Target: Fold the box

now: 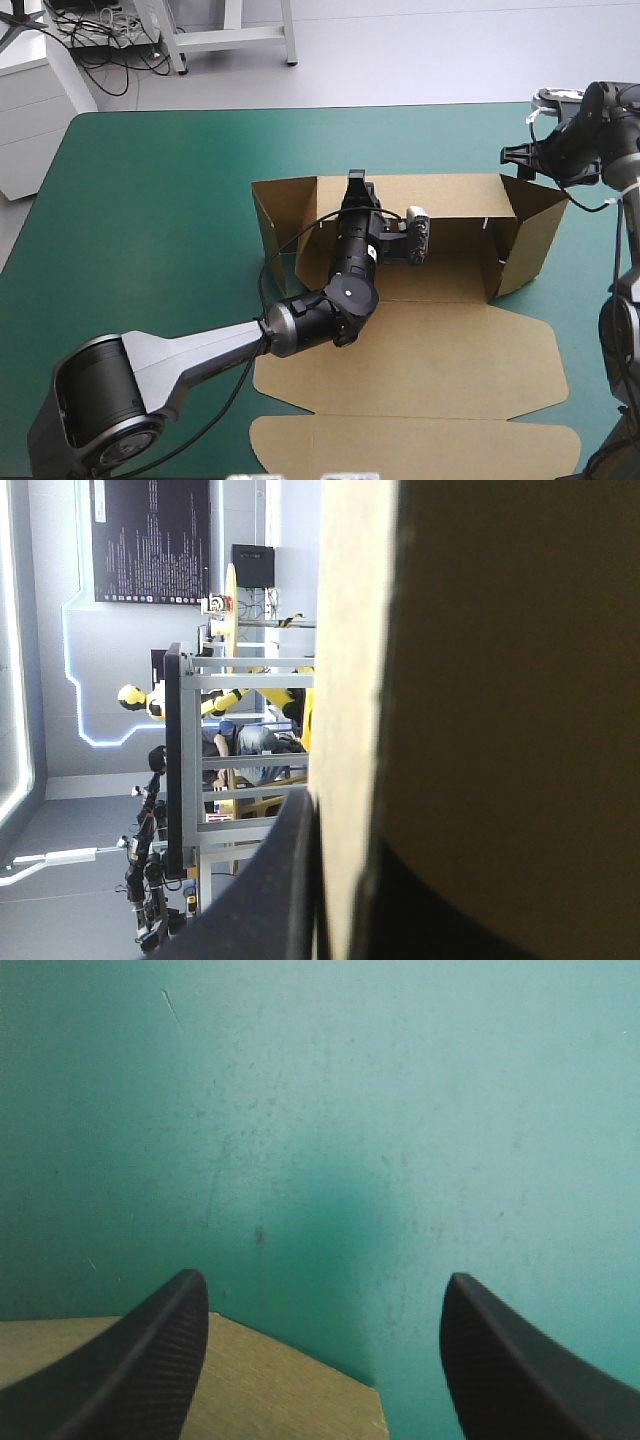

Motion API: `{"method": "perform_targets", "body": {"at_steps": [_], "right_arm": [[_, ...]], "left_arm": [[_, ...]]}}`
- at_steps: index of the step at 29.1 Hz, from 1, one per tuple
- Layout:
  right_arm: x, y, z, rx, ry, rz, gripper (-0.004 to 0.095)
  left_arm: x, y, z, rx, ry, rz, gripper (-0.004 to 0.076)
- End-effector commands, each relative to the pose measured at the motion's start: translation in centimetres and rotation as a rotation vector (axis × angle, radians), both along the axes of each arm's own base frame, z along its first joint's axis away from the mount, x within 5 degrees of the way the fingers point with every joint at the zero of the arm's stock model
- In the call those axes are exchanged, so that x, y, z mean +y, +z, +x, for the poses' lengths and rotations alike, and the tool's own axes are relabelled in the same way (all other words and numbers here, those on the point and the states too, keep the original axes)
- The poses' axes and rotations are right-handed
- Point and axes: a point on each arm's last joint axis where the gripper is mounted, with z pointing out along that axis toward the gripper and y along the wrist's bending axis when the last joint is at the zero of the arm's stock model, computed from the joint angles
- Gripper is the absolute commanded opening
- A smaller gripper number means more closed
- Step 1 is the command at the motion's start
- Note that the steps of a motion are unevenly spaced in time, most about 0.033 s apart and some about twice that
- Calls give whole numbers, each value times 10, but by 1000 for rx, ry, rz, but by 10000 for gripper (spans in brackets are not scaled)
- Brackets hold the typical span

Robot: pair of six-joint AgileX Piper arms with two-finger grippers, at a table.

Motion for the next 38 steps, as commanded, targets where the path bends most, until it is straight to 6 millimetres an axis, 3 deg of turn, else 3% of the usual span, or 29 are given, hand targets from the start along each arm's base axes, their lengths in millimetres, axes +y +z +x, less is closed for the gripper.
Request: {"method": "perform_targets", "body": {"at_steps": [1,12,22,28,32,38], "right_arm": [[-1,30,-25,-63,21,-14,604],[4,10,-60,9,51,9,561],[14,9,-106,-135,103,47,535],[20,-6,-132,-141,142,73,534],[23,-8,-140,-177,191,67,535],[25,-10,-136,-197,277,39,533]], "left_arm": [[-1,18,-7,-8,-12,-76,-10],[-1,18,-7,-12,-13,-78,-10],[-1,18,-7,-12,-13,-78,-10],[-1,18,-7,-12,-13,-78,-10],[-1,18,-7,-12,-13,-78,-10],[-1,18,-7,-12,-15,-78,-10]]}}
